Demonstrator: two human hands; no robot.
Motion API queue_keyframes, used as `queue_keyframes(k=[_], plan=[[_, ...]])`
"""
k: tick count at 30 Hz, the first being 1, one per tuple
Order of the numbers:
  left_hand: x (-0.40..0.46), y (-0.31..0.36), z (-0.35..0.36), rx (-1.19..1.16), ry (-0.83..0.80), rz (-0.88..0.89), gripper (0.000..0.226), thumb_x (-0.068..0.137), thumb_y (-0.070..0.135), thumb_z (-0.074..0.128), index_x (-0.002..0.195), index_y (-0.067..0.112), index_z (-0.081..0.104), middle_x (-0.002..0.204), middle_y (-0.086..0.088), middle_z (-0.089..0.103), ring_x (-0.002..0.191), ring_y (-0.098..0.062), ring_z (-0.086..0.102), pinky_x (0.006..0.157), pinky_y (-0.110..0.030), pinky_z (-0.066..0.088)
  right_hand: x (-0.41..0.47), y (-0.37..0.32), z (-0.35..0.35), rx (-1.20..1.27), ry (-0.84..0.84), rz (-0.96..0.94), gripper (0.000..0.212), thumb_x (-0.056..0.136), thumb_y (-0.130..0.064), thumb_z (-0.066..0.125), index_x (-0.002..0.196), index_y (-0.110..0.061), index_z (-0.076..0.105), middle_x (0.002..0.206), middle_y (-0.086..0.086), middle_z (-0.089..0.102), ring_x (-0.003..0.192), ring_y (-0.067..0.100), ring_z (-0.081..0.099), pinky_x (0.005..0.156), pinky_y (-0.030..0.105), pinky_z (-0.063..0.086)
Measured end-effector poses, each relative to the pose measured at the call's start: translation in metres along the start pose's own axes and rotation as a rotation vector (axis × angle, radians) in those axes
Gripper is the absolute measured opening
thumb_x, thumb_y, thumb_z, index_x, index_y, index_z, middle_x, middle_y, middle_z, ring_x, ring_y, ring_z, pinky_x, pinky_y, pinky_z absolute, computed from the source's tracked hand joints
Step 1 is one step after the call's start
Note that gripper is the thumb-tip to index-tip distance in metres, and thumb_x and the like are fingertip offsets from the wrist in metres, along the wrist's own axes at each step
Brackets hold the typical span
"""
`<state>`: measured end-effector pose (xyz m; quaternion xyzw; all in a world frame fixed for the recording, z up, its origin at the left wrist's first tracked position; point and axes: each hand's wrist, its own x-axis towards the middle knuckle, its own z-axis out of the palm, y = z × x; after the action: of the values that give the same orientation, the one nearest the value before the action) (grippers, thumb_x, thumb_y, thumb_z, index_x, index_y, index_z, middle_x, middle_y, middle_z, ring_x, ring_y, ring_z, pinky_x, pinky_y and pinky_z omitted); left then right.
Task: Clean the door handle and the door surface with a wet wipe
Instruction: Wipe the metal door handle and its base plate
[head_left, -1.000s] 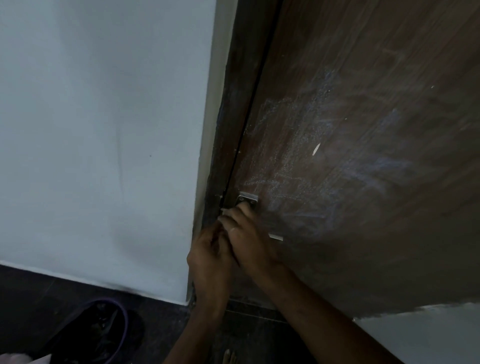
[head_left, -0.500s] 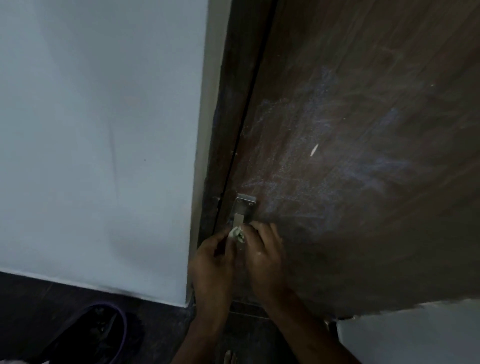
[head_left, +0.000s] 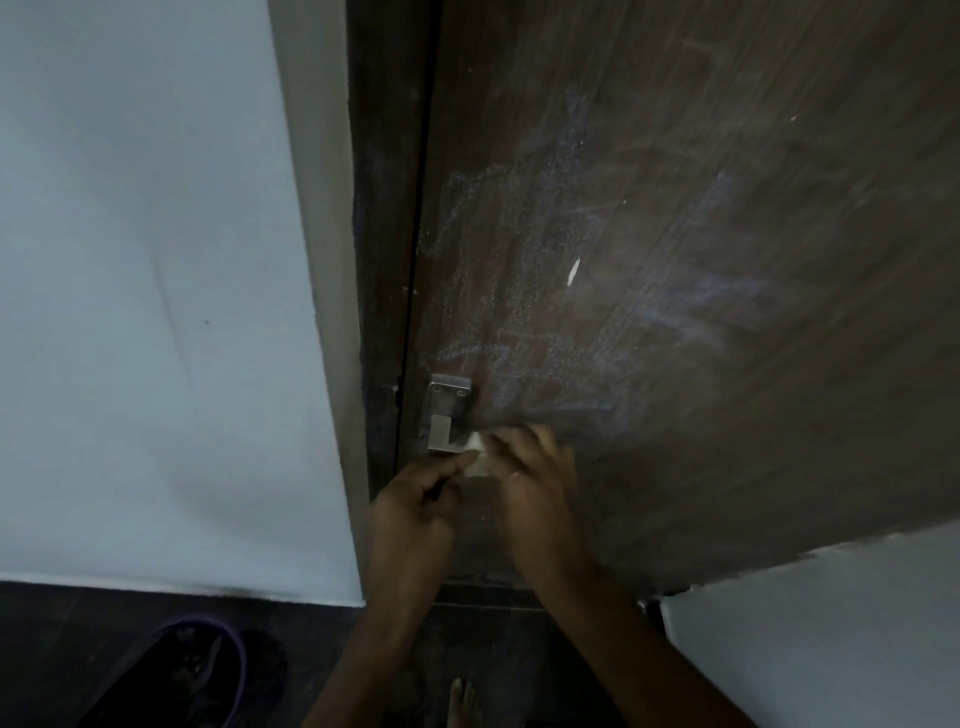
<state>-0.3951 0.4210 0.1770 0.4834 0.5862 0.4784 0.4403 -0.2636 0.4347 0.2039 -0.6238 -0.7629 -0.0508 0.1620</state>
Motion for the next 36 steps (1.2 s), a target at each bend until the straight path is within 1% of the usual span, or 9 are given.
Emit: queue_keyframes(k=[4,8,11,13,21,25,31,33,36], plan=[[-0.005,0.001,0.010,0.002,-0.008,0.031,0.024,0.092,0.015,0.067,0.107,0.030,0.078,0.100,0.022,0.075,0.093,0.008,0.068,0.083,-0.021,0.057,-0.008,0.027,-0.005,0.329,-0.032,0.382,0.020,0.093,-0.007,0.062,0.108,-0.011,0.075,0.102,0.004,0.074,0.096,0.017,0.063,0.082,0.012,0.041],[-0.007,0.000,0.015,-0.018,0.082,0.007,0.021,0.089,0.023,0.073,0.108,0.031,0.077,0.099,0.021,0.075,0.091,0.010,0.067,0.082,-0.013,0.055,0.015,0.035,-0.005,0.905,-0.198,0.825,0.022,0.100,-0.016,0.056,0.091,-0.019,0.075,0.088,0.008,0.074,0.075,0.015,0.064,0.071,0.034,0.052],[-0.006,0.000,0.018,-0.007,0.107,0.021,0.019,0.085,0.023,0.076,0.103,0.031,0.078,0.095,0.021,0.075,0.088,0.011,0.068,0.076,-0.004,0.049,0.016,0.039,-0.006,1.592,-0.212,1.220,0.024,0.098,0.003,0.048,0.092,-0.004,0.071,0.088,0.011,0.070,0.077,0.017,0.060,0.068,0.027,0.054],[-0.005,0.000,0.019,-0.001,0.105,0.028,0.018,0.084,0.021,0.078,0.100,0.030,0.079,0.094,0.018,0.076,0.086,0.008,0.069,0.074,-0.004,0.049,0.006,0.037,-0.004,1.739,-0.186,1.288,0.023,0.098,0.006,0.048,0.091,0.001,0.070,0.083,0.011,0.070,0.074,0.017,0.062,0.059,0.022,0.058],[-0.002,-0.003,0.026,0.056,0.111,0.072,0.020,0.082,0.015,0.079,0.098,0.026,0.078,0.093,0.018,0.074,0.085,0.009,0.068,0.073,-0.002,0.047,-0.001,0.013,0.002,1.239,0.131,1.177,0.015,0.091,0.000,0.066,0.085,-0.011,0.075,0.064,0.002,0.075,0.057,0.013,0.071,0.061,0.027,0.056],[0.001,-0.001,0.031,0.067,0.134,0.049,0.017,0.081,0.017,0.080,0.093,0.029,0.077,0.091,0.015,0.074,0.084,0.010,0.066,0.072,0.001,0.044,-0.006,0.009,0.005,1.026,0.182,1.076,0.012,0.092,-0.008,0.067,0.094,-0.012,0.078,0.058,-0.002,0.073,0.051,0.003,0.068,0.044,0.011,0.046],[0.001,-0.001,0.031,0.093,0.137,0.068,0.021,0.081,0.016,0.080,0.094,0.032,0.075,0.090,0.019,0.072,0.085,0.011,0.065,0.073,0.001,0.044,-0.020,0.004,0.015,0.534,0.183,0.745,0.021,0.096,-0.014,0.063,0.115,-0.014,0.073,0.095,0.000,0.076,0.073,0.001,0.068,0.052,0.002,0.042],[-0.001,0.000,0.031,0.063,0.137,0.062,0.022,0.082,0.016,0.080,0.095,0.032,0.074,0.093,0.017,0.073,0.087,0.009,0.066,0.075,-0.002,0.047,-0.016,0.008,0.019,0.776,0.143,0.891,0.019,0.097,-0.010,0.060,0.110,-0.013,0.075,0.089,-0.003,0.075,0.072,-0.003,0.068,0.052,0.005,0.045],[-0.007,0.001,0.031,0.008,0.151,0.057,0.020,0.082,0.014,0.079,0.097,0.028,0.076,0.095,0.016,0.072,0.089,0.005,0.068,0.078,-0.009,0.052,0.002,0.011,0.019,1.657,-0.103,1.262,0.023,0.098,0.003,0.048,0.095,-0.001,0.070,0.084,0.010,0.070,0.069,0.014,0.064,0.057,0.019,0.053]])
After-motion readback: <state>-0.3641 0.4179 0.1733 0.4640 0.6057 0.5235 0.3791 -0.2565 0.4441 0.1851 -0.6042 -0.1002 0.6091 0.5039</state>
